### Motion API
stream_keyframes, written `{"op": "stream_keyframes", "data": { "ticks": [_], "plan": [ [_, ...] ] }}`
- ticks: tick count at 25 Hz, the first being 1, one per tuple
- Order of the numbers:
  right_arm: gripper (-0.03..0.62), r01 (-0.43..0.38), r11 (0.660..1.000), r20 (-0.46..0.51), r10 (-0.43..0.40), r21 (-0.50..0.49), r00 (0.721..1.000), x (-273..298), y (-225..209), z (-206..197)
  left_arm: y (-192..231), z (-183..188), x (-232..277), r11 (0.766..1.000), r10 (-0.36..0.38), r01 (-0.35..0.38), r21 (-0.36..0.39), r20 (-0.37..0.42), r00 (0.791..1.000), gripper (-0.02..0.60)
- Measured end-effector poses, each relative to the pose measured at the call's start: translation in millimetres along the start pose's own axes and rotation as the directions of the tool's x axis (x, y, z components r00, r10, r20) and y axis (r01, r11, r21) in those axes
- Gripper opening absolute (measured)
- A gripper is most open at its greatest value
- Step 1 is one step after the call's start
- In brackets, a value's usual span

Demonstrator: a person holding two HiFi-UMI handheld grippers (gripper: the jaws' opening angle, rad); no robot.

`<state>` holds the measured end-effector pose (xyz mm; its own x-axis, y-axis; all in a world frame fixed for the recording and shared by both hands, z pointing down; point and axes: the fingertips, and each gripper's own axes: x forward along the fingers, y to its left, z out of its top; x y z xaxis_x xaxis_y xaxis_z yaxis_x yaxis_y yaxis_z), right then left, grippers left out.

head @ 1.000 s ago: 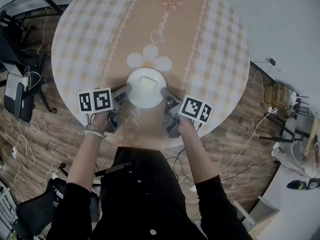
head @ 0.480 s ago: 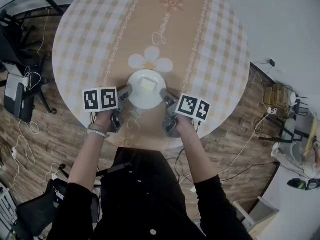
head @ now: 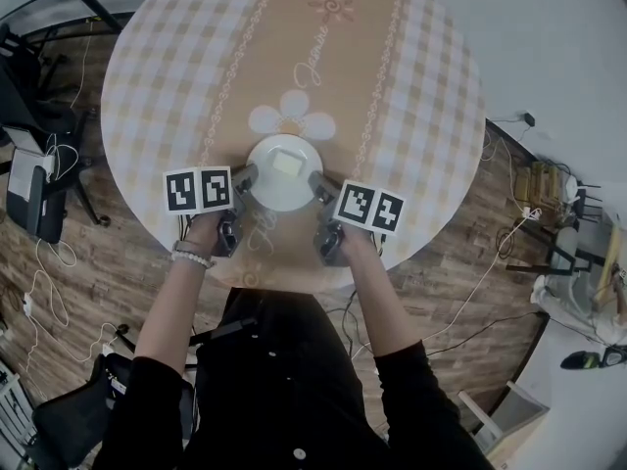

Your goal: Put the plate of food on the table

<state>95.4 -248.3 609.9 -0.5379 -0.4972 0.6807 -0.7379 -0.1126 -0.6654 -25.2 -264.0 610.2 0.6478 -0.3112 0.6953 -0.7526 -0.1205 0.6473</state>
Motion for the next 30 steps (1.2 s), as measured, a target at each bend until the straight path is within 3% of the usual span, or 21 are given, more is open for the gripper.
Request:
{"op": "stream_keyframes", "data": {
  "ticks": [6,10,14,21,26,30],
  "plan": [
    [0.058,0.029,0.999,0.013,-0.029,-0.033,0.999,-0.4,1.2,-0.3,0.9,-0.1,-0.4,1.0,0.007,-0.006,-0.024,0.006,1.0,0.034],
    [0.071,0.036,0.998,0.016,-0.035,-0.059,0.999,-3.6,-0.7,0.4,-0.4,0.4,-1.1,0.999,-0.025,0.026,-0.046,0.019,1.0,0.037],
    [0.077,0.055,0.996,0.021,-0.053,-0.073,0.998,-6.9,-4.6,1.8,-4.1,2.3,-3.6,0.995,-0.068,0.07,-0.071,0.031,0.997,0.098],
    [0.08,0.061,0.996,0.04,-0.058,-0.072,0.998,-13.8,-12.2,4.9,3.2,1.9,-12.5,0.997,-0.04,0.043,-0.069,0.049,0.998,0.118],
    [0.037,0.133,0.98,0.073,-0.124,-0.147,0.99,-23.7,-21.2,3.5,13.4,-0.6,-26.1,0.998,-0.011,0.016,-0.052,0.09,0.996,0.11],
    [0.011,0.141,0.976,0.11,-0.124,-0.166,0.986,-31.3,-17.9,5.0,13.4,3.1,-38.2,1.0,-0.001,0.002,-0.007,0.14,0.99,0.047]
  ]
}}
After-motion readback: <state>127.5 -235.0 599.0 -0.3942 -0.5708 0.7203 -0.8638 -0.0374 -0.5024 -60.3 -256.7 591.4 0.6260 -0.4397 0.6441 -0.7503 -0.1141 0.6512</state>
